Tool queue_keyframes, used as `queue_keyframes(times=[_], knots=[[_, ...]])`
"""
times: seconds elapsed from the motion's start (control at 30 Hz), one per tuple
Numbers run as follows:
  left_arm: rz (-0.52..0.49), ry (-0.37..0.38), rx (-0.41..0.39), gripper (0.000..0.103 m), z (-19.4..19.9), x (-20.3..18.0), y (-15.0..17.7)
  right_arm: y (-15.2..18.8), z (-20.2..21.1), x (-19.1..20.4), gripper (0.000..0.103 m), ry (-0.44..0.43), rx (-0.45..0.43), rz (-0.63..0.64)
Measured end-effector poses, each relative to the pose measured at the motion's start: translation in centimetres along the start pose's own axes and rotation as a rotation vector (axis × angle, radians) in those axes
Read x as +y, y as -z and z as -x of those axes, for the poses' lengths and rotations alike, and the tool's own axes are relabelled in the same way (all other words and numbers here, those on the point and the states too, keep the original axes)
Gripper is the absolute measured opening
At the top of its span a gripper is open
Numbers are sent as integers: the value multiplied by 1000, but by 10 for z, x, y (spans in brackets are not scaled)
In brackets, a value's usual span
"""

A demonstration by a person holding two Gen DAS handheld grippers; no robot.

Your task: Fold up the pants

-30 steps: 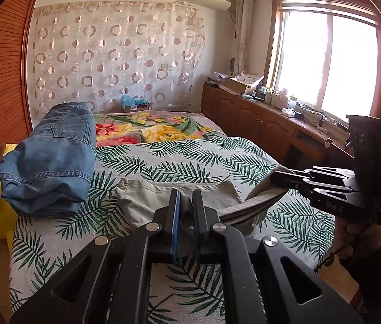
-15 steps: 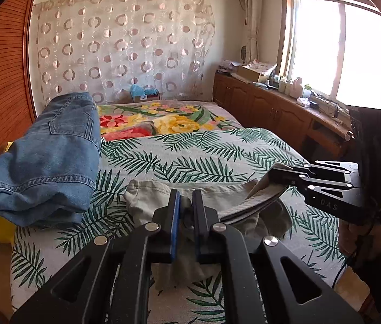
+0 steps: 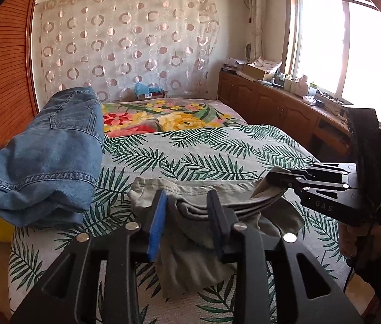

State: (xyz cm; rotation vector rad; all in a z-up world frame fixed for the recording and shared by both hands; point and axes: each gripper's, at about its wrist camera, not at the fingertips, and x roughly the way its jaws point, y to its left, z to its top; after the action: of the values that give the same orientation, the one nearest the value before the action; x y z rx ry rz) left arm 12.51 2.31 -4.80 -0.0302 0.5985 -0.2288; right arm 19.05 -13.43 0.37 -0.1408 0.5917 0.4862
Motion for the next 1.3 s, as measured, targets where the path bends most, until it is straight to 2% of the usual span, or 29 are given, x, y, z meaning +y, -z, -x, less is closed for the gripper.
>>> queue_keyframes(times=[0.07, 0.17, 0.3, 0.37, 0.53, 0.73, 0.83, 0.87, 0.9, 0.97, 1.3], knots=[[11, 9, -7, 53, 1, 3, 1, 0, -4, -2, 10, 2, 1, -4], [29, 21, 0, 76, 1, 8, 3, -1, -9, -3, 10, 4, 7, -8], [36, 24, 20, 77, -1, 10, 11, -2, -14, -6, 10, 0, 5, -12], [38, 13, 29, 77, -2, 11, 17, -3, -16, -6, 14, -3, 9, -13], [36, -12, 60, 77, -5, 14, 29, -6, -5, -11, 40, 12, -21, -19], [30, -17, 102, 76, -6, 17, 45, 11, 17, -18, 40, -13, -3, -15], [34, -6, 127, 66, -8, 19, 52, 26, 20, -18, 40, -35, 47, -8], [34, -2, 137, 60, -9, 19, 54, 31, 20, -18, 40, -38, 66, -6], [33, 3, 145, 46, -10, 20, 56, 35, 19, -17, 40, -41, 79, -2], [30, 27, 167, 35, -12, 19, 58, 43, 18, -16, 40, -46, 102, 5], [12, 22, 197, 33, -17, 16, 61, 50, 2, -20, 40, -71, 148, -26]])
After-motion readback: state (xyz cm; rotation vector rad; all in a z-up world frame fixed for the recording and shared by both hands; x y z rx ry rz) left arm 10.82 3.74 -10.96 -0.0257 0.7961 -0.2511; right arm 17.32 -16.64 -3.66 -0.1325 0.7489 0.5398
